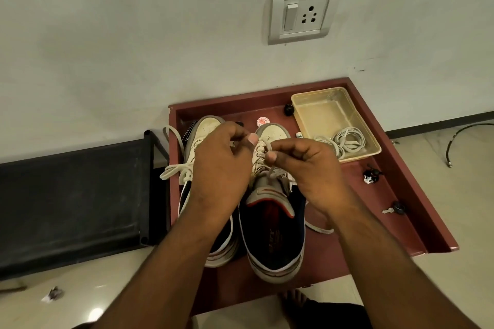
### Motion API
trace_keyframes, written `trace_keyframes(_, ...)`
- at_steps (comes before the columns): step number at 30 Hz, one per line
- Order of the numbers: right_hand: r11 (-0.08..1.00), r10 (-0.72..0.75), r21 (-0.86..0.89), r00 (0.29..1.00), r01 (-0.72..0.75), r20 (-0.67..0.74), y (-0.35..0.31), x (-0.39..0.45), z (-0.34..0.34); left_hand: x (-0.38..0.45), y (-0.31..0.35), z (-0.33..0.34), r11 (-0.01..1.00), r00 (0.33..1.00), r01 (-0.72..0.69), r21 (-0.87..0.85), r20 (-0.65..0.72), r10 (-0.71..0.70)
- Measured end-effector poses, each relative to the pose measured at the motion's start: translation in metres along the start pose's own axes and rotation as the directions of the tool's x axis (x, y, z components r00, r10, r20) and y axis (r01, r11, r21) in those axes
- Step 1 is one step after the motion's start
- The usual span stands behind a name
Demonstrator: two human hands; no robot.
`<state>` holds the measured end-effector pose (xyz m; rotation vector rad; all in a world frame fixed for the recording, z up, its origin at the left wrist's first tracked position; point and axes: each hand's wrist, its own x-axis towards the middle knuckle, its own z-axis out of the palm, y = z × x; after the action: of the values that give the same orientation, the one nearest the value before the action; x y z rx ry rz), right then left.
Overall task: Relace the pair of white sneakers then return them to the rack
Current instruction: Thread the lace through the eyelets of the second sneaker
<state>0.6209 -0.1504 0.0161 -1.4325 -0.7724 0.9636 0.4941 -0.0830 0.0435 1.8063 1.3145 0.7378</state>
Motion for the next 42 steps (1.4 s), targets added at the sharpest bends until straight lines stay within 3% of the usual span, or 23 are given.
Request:
trace_keyframes(2, 0.998, 0.019, 0.069, 0.994, -0.012, -0.107, 0.000, 0.002, -0.003, -0.001, -0.001, -0.001, 0.999, 0.994, 0.050, 0.016, 0.096, -0.052)
trace_keyframes(4, 0.988, 0.071, 0.147, 0.984, -0.047, -0.163, -0.002, 0.003, -0.006, -0.004, -0.001, 0.001, 0.970, 0.975, 0.023, 0.243, 0.207, -0.075)
trace_keyframes(6, 0.987, 0.086, 0.149, 0.982, -0.061, -0.169, -0.004, 0.003, -0.005, -0.005, -0.004, 0.005, 0.880, 0.957, -0.078, 0.469, 0.284, -0.067)
trace_keyframes(9, 0.999, 0.026, -0.015, 0.993, -0.028, -0.114, -0.004, 0.002, -0.002, -0.002, -0.007, 0.011, 0.777, 0.935, -0.106, 0.621, 0.327, -0.134)
trace_keyframes(11, 0.962, 0.026, -0.270, 0.999, -0.036, -0.041, 0.002, 0.002, -0.001, 0.002, -0.010, 0.013, 0.750, 0.931, -0.104, 0.653, 0.329, -0.157)
trace_keyframes(13, 0.857, 0.070, -0.513, 0.997, -0.055, 0.010, 0.011, 0.003, 0.000, 0.007, -0.012, 0.012, 0.761, 0.922, -0.085, 0.643, 0.341, -0.184)
trace_keyframes(15, 0.791, 0.083, -0.609, 0.996, -0.058, 0.013, 0.016, 0.004, 0.002, 0.013, -0.014, 0.009, 0.809, 0.905, -0.035, 0.586, 0.362, -0.223)
trace_keyframes(19, 0.778, 0.102, -0.624, 0.995, -0.075, 0.007, 0.016, 0.005, 0.007, 0.018, -0.022, 0.002, 0.894, 0.877, 0.131, 0.429, 0.370, -0.306)
trace_keyframes(25, 0.772, 0.097, -0.631, 0.995, -0.075, -0.001, 0.015, 0.003, 0.016, 0.019, -0.029, 0.001, 0.921, 0.864, 0.271, 0.279, 0.352, -0.361)
trace_keyframes(37, 0.784, 0.102, -0.614, 0.995, -0.089, -0.014, 0.020, 0.005, 0.012, 0.015, -0.029, 0.001, 0.912, 0.849, 0.403, 0.076, 0.342, -0.403)
trace_keyframes(42, 0.719, 0.138, -0.691, 0.990, -0.083, 0.025, 0.022, 0.007, 0.016, 0.017, -0.027, -0.002, 0.898, 0.810, 0.437, 0.053, 0.411, -0.419)
